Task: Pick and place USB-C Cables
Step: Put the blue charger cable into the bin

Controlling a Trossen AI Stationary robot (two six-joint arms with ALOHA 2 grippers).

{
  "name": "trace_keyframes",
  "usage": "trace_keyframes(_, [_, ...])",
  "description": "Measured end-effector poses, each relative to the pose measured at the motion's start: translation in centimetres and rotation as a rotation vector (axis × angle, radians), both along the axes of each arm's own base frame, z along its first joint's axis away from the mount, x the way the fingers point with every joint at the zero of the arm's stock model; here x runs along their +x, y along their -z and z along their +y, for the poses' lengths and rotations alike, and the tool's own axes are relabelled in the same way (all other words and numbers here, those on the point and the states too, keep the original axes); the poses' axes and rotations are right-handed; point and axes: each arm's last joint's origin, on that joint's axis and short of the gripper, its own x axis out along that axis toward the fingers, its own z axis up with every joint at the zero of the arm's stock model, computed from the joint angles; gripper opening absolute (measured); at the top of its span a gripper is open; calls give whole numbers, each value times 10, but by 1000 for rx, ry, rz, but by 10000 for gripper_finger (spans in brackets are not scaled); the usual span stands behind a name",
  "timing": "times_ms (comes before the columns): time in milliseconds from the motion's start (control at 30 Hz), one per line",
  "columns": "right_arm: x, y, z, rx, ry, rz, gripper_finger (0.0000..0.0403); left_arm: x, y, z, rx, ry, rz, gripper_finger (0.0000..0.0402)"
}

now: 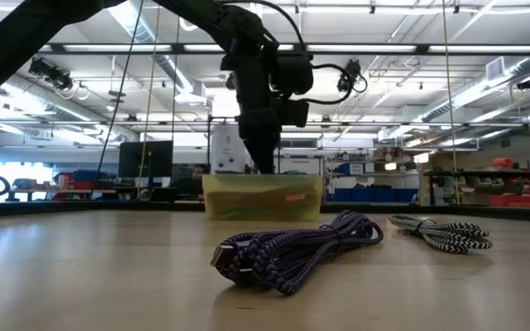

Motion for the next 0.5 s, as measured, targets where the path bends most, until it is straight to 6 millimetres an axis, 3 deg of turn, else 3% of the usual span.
trace_keyframes(500, [1,2,0,0,0,22,176,2,2,3,-14,33,-21,24])
